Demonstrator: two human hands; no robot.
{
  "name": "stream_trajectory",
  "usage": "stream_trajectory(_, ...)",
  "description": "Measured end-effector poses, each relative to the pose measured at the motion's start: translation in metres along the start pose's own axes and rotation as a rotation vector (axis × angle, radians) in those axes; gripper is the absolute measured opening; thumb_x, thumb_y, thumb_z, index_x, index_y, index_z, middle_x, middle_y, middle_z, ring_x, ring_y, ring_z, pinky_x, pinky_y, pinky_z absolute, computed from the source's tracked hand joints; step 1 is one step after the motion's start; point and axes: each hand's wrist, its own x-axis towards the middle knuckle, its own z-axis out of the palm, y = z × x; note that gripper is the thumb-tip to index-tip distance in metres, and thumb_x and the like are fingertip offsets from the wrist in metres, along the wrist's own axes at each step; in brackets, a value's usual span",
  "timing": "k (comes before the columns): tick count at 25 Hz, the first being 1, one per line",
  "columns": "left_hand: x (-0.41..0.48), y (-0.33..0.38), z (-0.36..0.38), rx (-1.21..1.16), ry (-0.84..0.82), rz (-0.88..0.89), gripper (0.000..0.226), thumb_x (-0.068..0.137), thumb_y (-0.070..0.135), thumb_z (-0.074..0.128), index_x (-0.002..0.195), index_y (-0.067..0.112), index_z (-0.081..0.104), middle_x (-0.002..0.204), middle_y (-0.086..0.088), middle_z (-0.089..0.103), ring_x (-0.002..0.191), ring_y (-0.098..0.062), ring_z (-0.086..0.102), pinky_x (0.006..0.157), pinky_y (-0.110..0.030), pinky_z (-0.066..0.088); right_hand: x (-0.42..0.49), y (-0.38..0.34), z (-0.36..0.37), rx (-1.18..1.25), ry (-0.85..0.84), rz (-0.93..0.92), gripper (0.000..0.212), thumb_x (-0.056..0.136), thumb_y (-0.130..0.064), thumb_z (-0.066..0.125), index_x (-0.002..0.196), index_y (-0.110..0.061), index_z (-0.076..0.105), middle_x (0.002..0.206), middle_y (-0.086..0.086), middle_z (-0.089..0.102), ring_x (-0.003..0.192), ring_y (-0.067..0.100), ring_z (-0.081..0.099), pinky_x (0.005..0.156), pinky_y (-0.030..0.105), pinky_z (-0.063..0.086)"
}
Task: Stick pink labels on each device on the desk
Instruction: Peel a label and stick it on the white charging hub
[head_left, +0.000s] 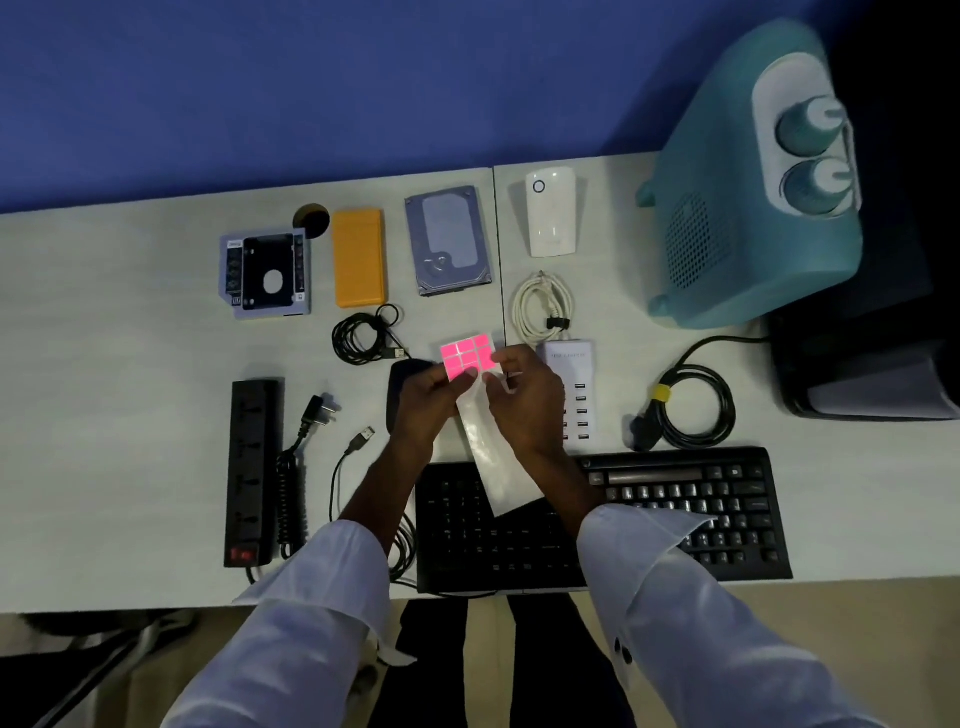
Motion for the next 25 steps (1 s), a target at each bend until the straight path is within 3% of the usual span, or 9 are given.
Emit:
stream_trajectory(3,0.004,0.003,-0.004,-0.027,-0.051,0.005,0.021,0.088,0.008,0.066,0.108,0.003,0.071,0.098,-0.013,0.073,0.09,-0.025,0.069,0.085,-0.041,0.055,0.0,-0.002,0.005,0.05,0.007,0.022,0.022,0.082,-0.017,0.076,0.103,-0.016,0.069,0.098,-0.006,0.074,0.085,0.01,0.068,0.077,0.027,0.056)
stream_trajectory(8,0.009,0.008,-0.002,-0.037,-0.03,-0.032,0.01,0.086,0.011,0.068,0.09,0.016,0.075,0.082,0.0,0.076,0.082,-0.02,0.07,0.085,-0.036,0.054,-0.001,-0.005,0.006,0.112,0.015,0.071,0.024,0.082,-0.024,0.079,0.101,-0.016,0.068,0.093,-0.009,0.071,0.084,0.009,0.068,0.076,0.022,0.055)
stream_trajectory(15,0.006,0.008,0.001,-0.031,-0.036,-0.041,0.009,0.086,0.014,0.069,0.094,0.014,0.075,0.083,0.0,0.075,0.082,-0.019,0.069,0.081,-0.032,0.054,-0.003,-0.004,0.005,0.133,0.057,0.067,0.02,0.084,-0.029,0.078,0.095,-0.013,0.071,0.089,-0.003,0.075,0.08,0.006,0.07,0.074,0.021,0.056)
stream_trajectory(21,0.004,0.007,0.001,0.046,0.001,0.014,0.023,0.087,0.013,0.069,0.109,0.007,0.071,0.093,-0.005,0.073,0.086,-0.019,0.068,0.083,-0.03,0.053,-0.002,-0.003,-0.002,0.099,0.122,0.05,0.005,0.086,-0.021,0.072,0.089,-0.019,0.075,0.086,-0.006,0.074,0.078,0.008,0.068,0.075,0.03,0.057)
stream_trajectory(25,0.005,0.005,0.002,0.272,0.108,0.137,0.028,0.087,0.015,0.069,0.114,0.007,0.07,0.107,-0.01,0.072,0.092,-0.017,0.066,0.083,-0.027,0.052,-0.001,-0.004,-0.011,0.116,0.176,0.07,0.004,0.084,-0.018,0.073,0.084,-0.02,0.076,0.076,-0.007,0.074,0.072,0.005,0.069,0.07,0.025,0.056)
